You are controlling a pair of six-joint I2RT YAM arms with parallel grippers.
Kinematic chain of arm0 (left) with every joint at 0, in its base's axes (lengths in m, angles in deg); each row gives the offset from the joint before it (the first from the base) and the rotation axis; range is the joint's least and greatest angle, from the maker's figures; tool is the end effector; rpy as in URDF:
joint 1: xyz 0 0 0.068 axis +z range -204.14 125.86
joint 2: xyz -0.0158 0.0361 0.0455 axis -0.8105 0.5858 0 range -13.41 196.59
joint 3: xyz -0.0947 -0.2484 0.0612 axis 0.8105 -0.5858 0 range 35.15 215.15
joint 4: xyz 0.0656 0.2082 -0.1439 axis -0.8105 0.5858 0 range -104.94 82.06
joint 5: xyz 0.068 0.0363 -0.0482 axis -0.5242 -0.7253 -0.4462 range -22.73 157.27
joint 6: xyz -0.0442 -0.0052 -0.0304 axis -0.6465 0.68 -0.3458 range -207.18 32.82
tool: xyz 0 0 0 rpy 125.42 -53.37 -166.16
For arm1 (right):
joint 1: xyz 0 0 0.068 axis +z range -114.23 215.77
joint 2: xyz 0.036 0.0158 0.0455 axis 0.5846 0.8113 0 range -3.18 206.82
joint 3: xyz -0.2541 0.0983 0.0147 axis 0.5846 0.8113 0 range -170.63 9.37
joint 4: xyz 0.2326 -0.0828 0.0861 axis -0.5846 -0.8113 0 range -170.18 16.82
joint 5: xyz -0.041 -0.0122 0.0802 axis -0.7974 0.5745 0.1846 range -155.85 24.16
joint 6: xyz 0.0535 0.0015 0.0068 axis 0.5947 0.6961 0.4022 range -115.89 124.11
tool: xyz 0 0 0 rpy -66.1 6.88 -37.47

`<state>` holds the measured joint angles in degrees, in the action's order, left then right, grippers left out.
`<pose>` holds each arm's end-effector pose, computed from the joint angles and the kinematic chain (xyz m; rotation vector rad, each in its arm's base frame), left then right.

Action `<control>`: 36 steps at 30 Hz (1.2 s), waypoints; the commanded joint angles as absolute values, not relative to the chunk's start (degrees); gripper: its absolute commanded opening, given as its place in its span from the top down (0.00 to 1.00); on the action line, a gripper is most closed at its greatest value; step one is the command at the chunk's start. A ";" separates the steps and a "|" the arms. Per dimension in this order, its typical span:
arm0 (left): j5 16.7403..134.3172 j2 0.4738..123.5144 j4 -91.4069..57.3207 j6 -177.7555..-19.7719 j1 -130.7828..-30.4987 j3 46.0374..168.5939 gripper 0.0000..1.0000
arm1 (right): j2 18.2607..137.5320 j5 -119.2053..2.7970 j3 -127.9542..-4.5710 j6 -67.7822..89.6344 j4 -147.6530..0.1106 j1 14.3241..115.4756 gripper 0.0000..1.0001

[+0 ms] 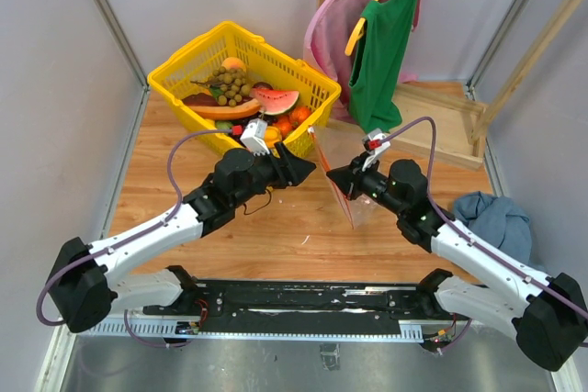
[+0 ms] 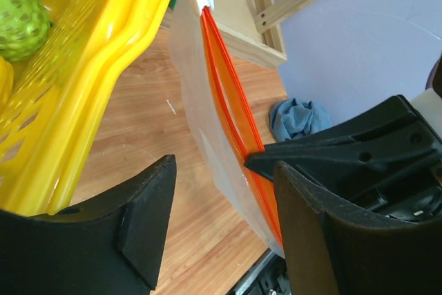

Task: Place the food in the zip-top bag and seal the zipper
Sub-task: Pick up the zipper food storage bag at the center of the board, then open the zipper of the food storage bag.

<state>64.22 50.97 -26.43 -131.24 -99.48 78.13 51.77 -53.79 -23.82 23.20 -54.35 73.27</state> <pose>0.1868 -0.1862 0.2992 -0.0209 1.8744 -1.0724 0.1754 0.1440 0.2890 -0.4388 1.6455 0.9204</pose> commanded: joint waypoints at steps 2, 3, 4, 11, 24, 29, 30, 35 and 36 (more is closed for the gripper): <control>60.34 52.79 -31.27 -132.17 -100.49 79.84 0.40 | 51.72 -51.63 -23.10 21.88 -50.87 74.54 0.99; 59.99 53.16 -31.28 -131.94 -100.54 80.08 0.40 | 51.74 -51.61 -23.10 21.94 -50.90 74.62 0.99; 59.78 53.49 -31.29 -131.83 -100.59 80.14 0.41 | 51.68 -51.56 -23.14 21.93 -50.81 74.70 0.99; 59.22 55.35 -32.60 -131.80 -100.81 80.24 0.44 | 52.05 -50.82 -23.03 21.69 -50.26 75.26 0.99; 57.95 56.94 -32.21 -131.25 -101.07 80.15 0.52 | 51.94 -48.98 -23.38 20.49 -49.92 76.50 0.99; 57.86 56.40 -31.63 -131.11 -101.25 79.93 0.59 | 51.35 -49.98 -23.35 20.41 -50.12 76.93 0.99; 57.79 56.17 -31.64 -131.17 -101.32 79.69 0.60 | 51.19 -50.10 -23.40 20.38 -50.23 77.03 0.99; 57.51 55.38 -31.39 -131.11 -101.49 79.14 0.72 | 50.96 -49.85 -23.69 20.24 -50.56 77.62 0.99; 57.58 55.39 -31.45 -131.21 -101.51 79.10 0.73 | 50.88 -49.79 -23.71 20.15 -50.77 77.75 0.99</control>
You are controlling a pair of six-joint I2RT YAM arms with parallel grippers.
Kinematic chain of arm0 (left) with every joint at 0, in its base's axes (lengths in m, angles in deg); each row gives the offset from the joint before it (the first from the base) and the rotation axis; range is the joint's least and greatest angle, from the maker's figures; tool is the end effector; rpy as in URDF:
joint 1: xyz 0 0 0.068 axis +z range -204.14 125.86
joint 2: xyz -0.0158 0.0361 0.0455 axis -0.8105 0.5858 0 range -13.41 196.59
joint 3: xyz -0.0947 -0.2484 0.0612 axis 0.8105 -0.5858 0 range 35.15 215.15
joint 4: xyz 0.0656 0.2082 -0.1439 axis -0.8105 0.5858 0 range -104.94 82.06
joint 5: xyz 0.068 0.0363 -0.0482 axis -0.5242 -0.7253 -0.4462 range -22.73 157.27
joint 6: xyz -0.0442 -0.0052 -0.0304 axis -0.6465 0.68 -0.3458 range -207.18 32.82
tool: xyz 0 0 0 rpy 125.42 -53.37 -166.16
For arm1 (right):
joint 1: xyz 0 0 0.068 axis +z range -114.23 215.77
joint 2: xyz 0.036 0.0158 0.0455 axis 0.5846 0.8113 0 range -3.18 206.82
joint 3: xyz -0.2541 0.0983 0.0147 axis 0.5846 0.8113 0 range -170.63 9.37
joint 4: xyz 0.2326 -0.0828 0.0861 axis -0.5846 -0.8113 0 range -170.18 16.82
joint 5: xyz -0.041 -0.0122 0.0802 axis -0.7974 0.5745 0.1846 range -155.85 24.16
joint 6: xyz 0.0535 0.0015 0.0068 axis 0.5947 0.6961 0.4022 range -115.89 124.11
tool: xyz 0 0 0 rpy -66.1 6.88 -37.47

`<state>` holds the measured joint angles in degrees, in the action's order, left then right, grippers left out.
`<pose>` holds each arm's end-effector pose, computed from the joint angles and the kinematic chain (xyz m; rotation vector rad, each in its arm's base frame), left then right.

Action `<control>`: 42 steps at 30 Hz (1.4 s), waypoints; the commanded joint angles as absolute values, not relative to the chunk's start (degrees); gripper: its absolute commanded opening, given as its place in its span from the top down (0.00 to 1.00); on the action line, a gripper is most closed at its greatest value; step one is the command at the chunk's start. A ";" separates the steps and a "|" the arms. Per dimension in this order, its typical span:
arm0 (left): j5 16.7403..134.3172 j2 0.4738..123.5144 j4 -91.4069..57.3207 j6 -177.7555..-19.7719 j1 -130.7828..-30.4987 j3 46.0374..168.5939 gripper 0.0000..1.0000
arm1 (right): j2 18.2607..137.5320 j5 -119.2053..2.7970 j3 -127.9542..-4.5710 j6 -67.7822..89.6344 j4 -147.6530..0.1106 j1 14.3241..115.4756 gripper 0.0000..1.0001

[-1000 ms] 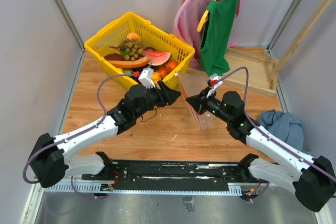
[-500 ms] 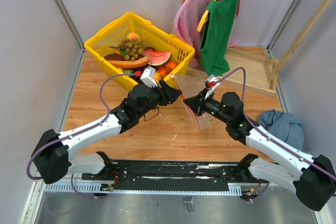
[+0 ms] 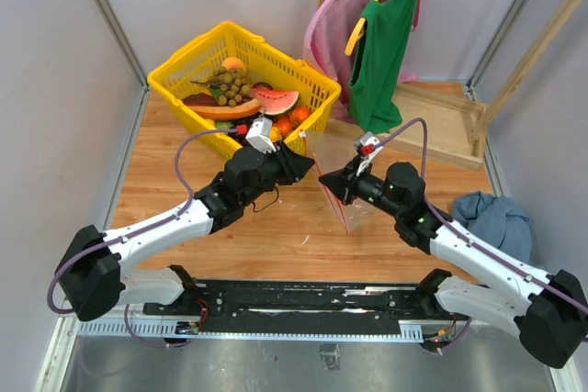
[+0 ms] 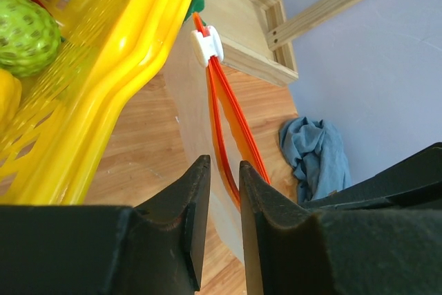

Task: Place the food in the zip-top bag and seal the zipper
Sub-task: Open the zipper of the food storage bag.

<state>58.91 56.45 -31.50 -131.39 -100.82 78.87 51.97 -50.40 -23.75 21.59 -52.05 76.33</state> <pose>0.1981 -0.2024 0.2891 -0.0743 1.8509 -1.0189 0.1663 0.1549 0.2922 -0.5503 1.5857 0.9915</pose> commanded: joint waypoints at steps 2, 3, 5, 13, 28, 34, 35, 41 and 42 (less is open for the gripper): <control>57.68 55.41 -31.35 -131.32 -101.63 78.93 0.73 | 50.79 -49.97 -23.93 19.87 -51.34 78.14 0.99; 57.69 55.58 -31.36 -131.38 -101.73 78.85 0.74 | 50.70 -50.08 -24.08 19.69 -51.63 78.40 0.99; 57.69 55.79 -31.06 -131.34 -101.93 78.90 0.76 | 50.53 -50.53 -24.05 19.32 -52.01 78.71 0.99; 56.90 55.74 -29.52 -130.40 -102.56 78.91 0.99 | 50.01 -57.19 -25.83 18.57 -57.90 79.42 0.99; 56.79 53.38 -27.43 -130.72 -103.17 79.59 0.99 | 53.21 -67.29 -30.99 16.82 -67.90 82.58 0.67; 57.33 53.96 -27.61 -131.37 -103.36 79.71 1.00 | 54.11 -69.80 -30.80 15.99 -67.75 84.13 0.60; 57.29 53.96 -27.52 -131.35 -103.43 79.77 1.00 | 54.35 -69.96 -30.91 15.86 -67.99 84.32 0.60; 56.11 53.64 -23.94 -130.44 -103.45 80.68 1.00 | 54.86 -76.87 -32.92 14.57 -72.34 84.95 0.76; 55.70 53.52 -22.84 -130.31 -103.45 80.92 1.00 | 54.53 -78.43 -33.42 14.14 -73.54 84.96 0.81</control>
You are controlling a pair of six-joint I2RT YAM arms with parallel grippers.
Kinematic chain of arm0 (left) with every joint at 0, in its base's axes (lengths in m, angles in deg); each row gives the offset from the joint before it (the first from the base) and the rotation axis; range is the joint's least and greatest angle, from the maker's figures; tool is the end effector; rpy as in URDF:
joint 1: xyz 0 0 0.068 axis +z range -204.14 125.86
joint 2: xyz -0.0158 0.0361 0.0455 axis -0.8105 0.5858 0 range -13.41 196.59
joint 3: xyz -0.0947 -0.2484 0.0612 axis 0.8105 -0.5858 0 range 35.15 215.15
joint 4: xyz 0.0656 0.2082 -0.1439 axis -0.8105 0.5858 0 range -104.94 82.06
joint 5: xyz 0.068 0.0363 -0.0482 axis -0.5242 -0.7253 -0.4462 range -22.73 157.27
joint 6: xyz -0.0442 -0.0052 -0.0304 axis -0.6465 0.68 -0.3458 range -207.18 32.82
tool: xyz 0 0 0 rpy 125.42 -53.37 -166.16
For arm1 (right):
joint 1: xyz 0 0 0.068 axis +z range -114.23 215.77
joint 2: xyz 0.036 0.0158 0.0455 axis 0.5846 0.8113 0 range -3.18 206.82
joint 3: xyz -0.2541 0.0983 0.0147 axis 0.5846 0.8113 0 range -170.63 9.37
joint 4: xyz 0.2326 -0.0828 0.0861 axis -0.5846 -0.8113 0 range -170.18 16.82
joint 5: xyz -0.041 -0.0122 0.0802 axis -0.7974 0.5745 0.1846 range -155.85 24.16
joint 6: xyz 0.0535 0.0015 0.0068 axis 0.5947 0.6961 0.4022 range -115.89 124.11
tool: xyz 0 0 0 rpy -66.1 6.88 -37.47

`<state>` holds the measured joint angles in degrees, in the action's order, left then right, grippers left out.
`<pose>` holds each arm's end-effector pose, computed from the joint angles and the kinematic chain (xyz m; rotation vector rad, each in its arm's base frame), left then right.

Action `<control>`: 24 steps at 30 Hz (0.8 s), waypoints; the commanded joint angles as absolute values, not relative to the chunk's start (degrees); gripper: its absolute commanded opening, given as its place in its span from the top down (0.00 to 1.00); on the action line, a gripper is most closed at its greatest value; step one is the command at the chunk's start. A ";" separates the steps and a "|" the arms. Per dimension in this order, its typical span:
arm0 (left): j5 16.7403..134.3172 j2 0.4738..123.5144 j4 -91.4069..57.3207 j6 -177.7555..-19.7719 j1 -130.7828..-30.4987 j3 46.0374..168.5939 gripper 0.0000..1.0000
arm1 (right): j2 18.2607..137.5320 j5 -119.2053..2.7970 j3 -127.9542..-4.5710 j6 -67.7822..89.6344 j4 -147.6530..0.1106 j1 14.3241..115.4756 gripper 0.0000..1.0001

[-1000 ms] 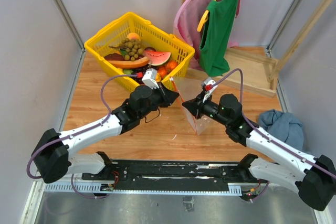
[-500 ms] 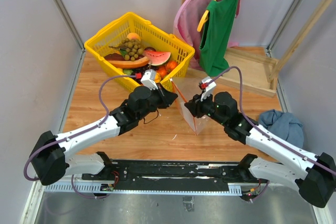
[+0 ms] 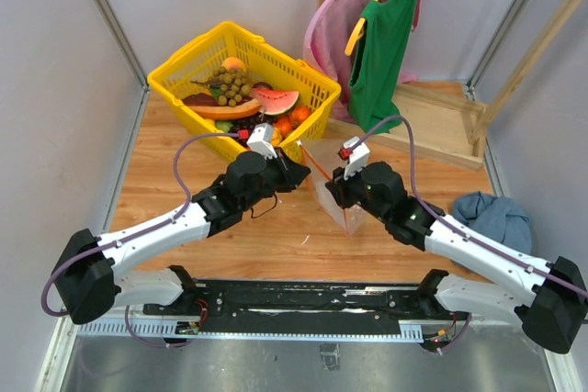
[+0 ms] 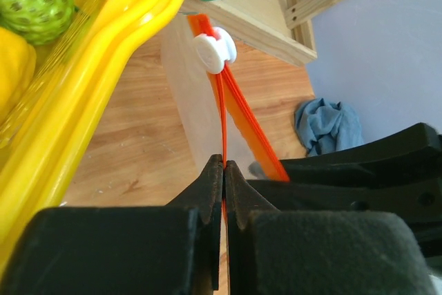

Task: Place the food in the zip-top bag and seal the zipper
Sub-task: Open the zipper of the food storage bag.

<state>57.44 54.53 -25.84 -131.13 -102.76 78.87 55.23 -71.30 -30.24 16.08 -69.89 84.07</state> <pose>0.1864 -0.2023 0.2873 -0.0519 1.9139 -0.9784 0.1611 0.1758 0.2870 -0.5238 1.8161 0.6429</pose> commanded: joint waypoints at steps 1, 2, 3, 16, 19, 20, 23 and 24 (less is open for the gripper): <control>55.34 53.40 -21.56 -130.03 -103.45 81.15 1.00 | 54.08 -79.77 -34.08 13.75 -74.69 84.93 0.86; 55.05 53.16 -20.48 -129.76 -103.45 81.42 1.00 | 53.59 -81.10 -34.84 13.38 -75.91 84.97 0.90; 54.68 52.91 -19.27 -129.35 -103.45 81.69 1.00 | 53.14 -82.52 -35.54 13.08 -77.07 84.96 0.94; 53.73 51.57 -8.29 -124.27 -103.45 84.81 1.00 | 48.80 -96.56 -39.91 13.78 -86.41 84.96 0.99; 54.47 51.54 -7.91 -123.35 -103.48 85.17 0.99 | 48.97 -95.94 -40.35 14.03 -86.31 84.91 0.99; 54.58 51.50 -8.00 -123.05 -103.50 85.18 0.99 | 49.13 -95.69 -40.40 14.11 -86.28 84.93 0.99; 55.67 51.08 -9.51 -122.73 -103.45 84.80 0.98 | 49.61 -96.06 -39.98 13.96 -85.92 84.92 0.99; 56.11 50.98 -10.15 -123.08 -103.49 84.49 0.94 | 49.71 -96.11 -39.82 13.89 -85.73 84.91 0.99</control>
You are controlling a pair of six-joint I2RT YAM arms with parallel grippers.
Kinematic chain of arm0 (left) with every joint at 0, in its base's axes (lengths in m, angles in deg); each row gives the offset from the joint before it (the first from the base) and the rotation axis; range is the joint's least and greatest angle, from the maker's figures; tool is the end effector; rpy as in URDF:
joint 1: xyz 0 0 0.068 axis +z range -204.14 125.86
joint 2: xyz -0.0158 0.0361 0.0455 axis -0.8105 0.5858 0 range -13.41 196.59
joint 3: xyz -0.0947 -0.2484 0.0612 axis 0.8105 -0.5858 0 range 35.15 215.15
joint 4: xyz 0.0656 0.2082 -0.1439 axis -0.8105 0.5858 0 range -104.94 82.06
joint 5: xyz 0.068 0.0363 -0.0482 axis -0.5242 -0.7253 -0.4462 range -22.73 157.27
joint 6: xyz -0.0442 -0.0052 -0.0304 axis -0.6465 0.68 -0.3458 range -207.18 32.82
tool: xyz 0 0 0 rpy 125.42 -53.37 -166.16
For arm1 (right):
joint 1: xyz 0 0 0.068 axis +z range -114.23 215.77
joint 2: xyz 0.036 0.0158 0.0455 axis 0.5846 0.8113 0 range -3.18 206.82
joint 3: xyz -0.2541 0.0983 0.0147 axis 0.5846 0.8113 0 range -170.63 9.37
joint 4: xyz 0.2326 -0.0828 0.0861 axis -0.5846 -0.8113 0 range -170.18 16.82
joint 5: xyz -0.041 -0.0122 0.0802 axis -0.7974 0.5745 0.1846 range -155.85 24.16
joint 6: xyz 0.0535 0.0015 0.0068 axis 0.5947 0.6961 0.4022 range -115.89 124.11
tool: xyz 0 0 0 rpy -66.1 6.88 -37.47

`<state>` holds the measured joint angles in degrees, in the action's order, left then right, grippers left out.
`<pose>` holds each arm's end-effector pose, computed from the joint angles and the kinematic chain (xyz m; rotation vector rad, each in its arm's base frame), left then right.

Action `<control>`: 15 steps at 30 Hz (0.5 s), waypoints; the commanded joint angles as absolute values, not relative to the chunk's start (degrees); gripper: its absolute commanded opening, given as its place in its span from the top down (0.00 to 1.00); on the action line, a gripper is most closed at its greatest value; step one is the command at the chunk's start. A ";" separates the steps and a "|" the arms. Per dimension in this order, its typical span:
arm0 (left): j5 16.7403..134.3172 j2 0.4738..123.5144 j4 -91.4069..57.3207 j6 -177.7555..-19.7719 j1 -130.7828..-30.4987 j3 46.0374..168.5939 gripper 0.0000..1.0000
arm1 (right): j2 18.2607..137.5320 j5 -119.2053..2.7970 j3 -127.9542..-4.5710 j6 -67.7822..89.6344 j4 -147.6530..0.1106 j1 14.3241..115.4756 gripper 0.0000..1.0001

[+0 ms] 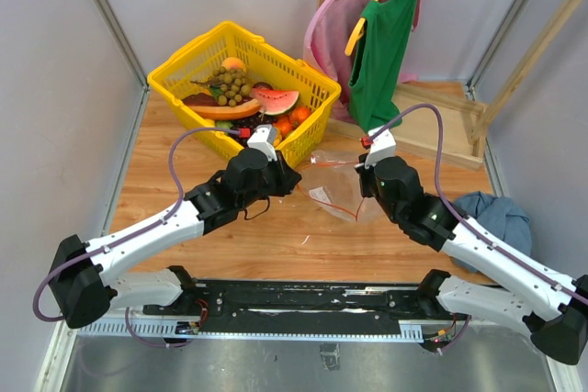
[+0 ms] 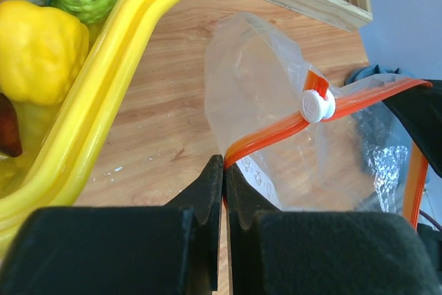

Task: Place the food in the zip-top bag and seal the zipper
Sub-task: Open the zipper of the food storage bag.

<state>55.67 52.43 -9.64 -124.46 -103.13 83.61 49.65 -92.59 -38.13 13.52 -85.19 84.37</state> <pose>0.1788 -0.1945 0.2965 0.0708 2.0418 -0.7770 0.1515 0.1477 0.3293 -0.3108 1.8227 0.2705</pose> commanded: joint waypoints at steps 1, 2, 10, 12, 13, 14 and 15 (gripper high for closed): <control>56.38 50.81 -10.70 -123.63 -103.48 84.19 0.90 | 49.84 -95.72 -39.95 13.68 -85.76 84.95 0.99; 56.74 50.79 -11.32 -123.93 -103.45 83.97 0.88 | 49.89 -95.06 -40.20 13.49 -85.89 84.92 0.99; 58.20 49.96 -14.01 -126.63 -103.45 83.37 0.51 | 50.95 -88.90 -40.62 15.15 -84.43 85.18 0.99; 59.14 50.02 -15.79 -127.77 -103.45 82.75 0.45 | 51.48 -89.15 -40.87 16.37 -84.19 85.37 0.99; 59.64 50.16 -16.70 -128.50 -103.45 82.32 0.44 | 51.62 -89.52 -40.84 17.00 -84.04 85.57 0.99; 60.22 50.25 -17.68 -129.22 -103.49 81.81 0.43 | 51.70 -89.98 -40.57 17.72 -83.61 85.74 0.99; 60.79 50.55 -18.72 -130.27 -103.45 81.40 0.43 | 51.78 -90.34 -40.31 18.35 -83.02 86.04 0.99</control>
